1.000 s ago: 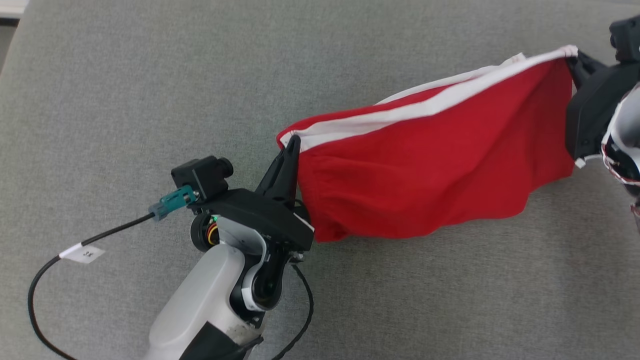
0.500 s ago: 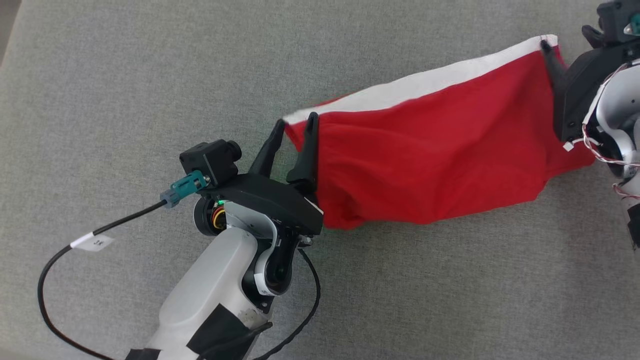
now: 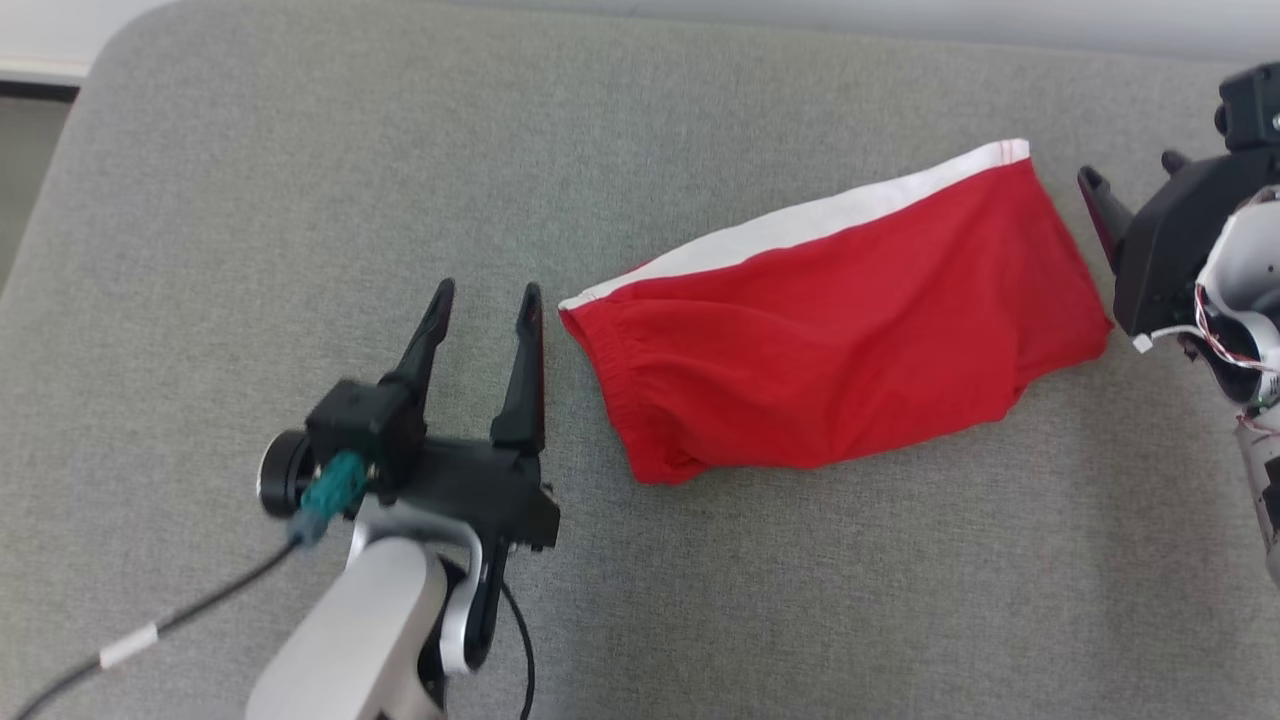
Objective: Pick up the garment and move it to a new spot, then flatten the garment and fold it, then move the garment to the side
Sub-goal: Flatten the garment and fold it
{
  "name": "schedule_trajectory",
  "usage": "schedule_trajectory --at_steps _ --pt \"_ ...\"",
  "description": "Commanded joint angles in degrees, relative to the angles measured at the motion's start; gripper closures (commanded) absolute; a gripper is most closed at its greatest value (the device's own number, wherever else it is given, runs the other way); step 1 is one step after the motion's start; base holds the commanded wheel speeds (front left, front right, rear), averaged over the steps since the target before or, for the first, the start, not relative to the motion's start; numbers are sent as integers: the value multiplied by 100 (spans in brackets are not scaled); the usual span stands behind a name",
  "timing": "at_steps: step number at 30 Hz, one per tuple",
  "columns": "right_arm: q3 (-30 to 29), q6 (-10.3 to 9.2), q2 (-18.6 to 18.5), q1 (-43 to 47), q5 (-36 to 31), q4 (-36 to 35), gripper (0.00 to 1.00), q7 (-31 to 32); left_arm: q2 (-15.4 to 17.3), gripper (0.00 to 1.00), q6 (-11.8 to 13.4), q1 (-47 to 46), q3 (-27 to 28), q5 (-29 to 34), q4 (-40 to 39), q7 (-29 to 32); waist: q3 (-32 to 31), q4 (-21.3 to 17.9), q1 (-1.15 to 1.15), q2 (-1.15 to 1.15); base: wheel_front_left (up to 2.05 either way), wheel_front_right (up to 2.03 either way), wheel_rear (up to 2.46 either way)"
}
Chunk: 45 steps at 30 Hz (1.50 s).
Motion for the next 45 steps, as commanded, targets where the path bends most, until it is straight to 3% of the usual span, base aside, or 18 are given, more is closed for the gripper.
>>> schedule_trajectory --at_steps 1,9,18,26,39,40,41,45 --pt "-140 -16 64 195 92 -11 0 84 40 0 59 430 148 320 -302 -26 -241 7 1 0 0 0 0" --pt "-719 -16 195 580 119 58 0 338 -100 0 -151 1813 926 1341 -1317 -27 -323 207 1 0 0 0 0" --pt "-1251 -16 232 657 -226 185 0 495 -410 0 -472 2739 1631 2136 -1656 -28 -154 439 1 0 0 0 0" --pt "-1858 -16 333 622 -616 335 0 631 -677 0 -727 3047 2033 2680 -1905 -28 13 682 1 0 0 0 0" --pt "-2279 -15 664 755 -1054 485 0 891 -813 0 -957 3145 2203 2911 -2021 -29 255 862 1 0 0 0 0" --pt "-2247 -13 693 762 -1037 496 61 931 -814 0 -971 3138 2210 2905 -2016 -29 269 859 1 0 0 0 0" --pt "-2211 -4 715 773 -1021 489 100 961 -815 0 -983 3134 2217 2888 -2000 -29 278 855 1 0 0 0 0" --pt "-2093 -9 654 868 -1027 385 100 972 -816 0 -981 3107 2243 2834 -1949 -29 262 812 1 0 0 0 0"
